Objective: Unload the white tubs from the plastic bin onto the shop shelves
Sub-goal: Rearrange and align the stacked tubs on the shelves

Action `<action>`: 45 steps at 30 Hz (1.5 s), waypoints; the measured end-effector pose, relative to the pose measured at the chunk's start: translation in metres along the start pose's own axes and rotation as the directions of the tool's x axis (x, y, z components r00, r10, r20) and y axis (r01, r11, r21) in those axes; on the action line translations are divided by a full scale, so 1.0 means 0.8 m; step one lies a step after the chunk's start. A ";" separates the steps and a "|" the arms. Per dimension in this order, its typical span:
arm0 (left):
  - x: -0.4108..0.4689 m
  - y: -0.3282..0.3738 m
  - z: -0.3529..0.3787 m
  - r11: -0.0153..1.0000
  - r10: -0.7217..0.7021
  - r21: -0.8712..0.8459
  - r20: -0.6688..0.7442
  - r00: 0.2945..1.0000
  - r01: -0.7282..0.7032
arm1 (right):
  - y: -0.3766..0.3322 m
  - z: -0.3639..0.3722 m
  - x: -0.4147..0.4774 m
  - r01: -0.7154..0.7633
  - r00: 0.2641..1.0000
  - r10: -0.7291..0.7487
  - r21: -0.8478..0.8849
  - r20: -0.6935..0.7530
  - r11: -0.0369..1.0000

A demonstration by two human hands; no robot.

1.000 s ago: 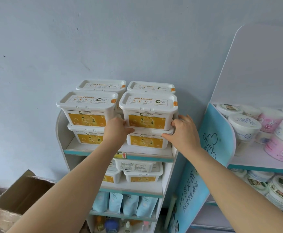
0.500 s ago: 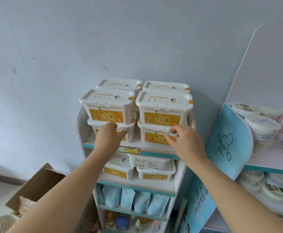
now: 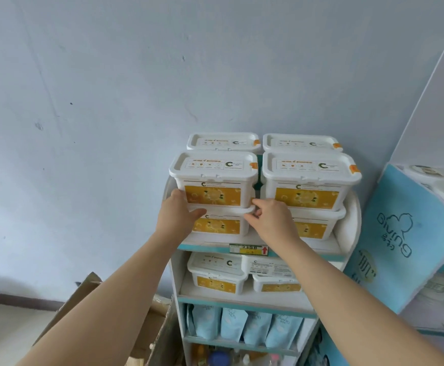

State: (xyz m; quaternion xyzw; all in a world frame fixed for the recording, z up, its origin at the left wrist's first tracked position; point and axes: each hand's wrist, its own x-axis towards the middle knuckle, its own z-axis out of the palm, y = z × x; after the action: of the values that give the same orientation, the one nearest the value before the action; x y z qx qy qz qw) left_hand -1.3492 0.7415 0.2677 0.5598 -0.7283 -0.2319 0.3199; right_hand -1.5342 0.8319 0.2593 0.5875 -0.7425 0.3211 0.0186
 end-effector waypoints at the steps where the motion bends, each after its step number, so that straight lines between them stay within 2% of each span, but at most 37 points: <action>1: 0.003 0.000 -0.002 1.000 0.010 0.009 -0.001 1.000 -0.010 | -0.002 0.002 0.001 -0.009 1.000 0.009 -0.010 -0.011 1.000; 7: 0.007 0.003 -0.006 0.995 0.083 0.056 0.036 0.996 -0.085 | -0.007 0.011 0.003 -0.093 0.991 0.085 -0.074 -0.107 0.993; 15: 0.011 -0.011 -0.010 0.988 0.134 0.068 0.095 0.986 -0.140 | -0.013 0.015 0.001 -0.130 0.986 0.119 -0.093 -0.116 0.987; 22: -0.002 -0.019 -0.005 0.975 0.172 0.126 0.084 0.982 -0.182 | -0.017 0.003 -0.023 -0.080 0.990 0.062 -0.143 -0.129 0.987; 25: -0.019 -0.024 -0.006 0.952 0.236 0.184 0.073 0.969 -0.245 | -0.011 -0.003 -0.043 -0.076 0.993 0.053 -0.217 -0.109 0.973; 29: -0.053 -0.032 0.000 0.844 0.415 0.343 0.070 0.907 -0.413 | 0.007 -0.005 -0.081 -0.030 0.999 0.019 -0.286 -0.043 0.958; 32: -0.087 -0.037 0.014 0.818 0.509 0.280 0.052 0.859 -0.502 | 0.023 0.001 -0.115 -0.003 1.000 -0.001 -0.283 -0.014 0.959; 34: -0.107 -0.045 0.032 0.839 0.480 0.243 0.089 0.873 -0.487 | 0.037 0.012 -0.136 0.008 1.000 0.000 -0.284 0.028 0.959; 39: -0.138 -0.071 0.093 0.911 0.282 0.235 0.242 0.928 -0.338 | 0.081 0.044 -0.173 -0.033 0.990 0.063 -0.222 0.128 0.975; 45: -0.143 -0.080 0.167 0.950 0.126 0.240 0.281 0.951 -0.197 | 0.149 0.081 -0.184 -0.135 0.978 0.156 -0.148 0.138 0.980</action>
State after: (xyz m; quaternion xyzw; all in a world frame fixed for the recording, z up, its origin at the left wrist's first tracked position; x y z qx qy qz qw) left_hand -1.3842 0.8319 0.1080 0.4998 -0.8324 -0.1772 0.1608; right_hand -1.5713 0.9385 0.0941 0.5513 -0.8033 0.2246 -0.0200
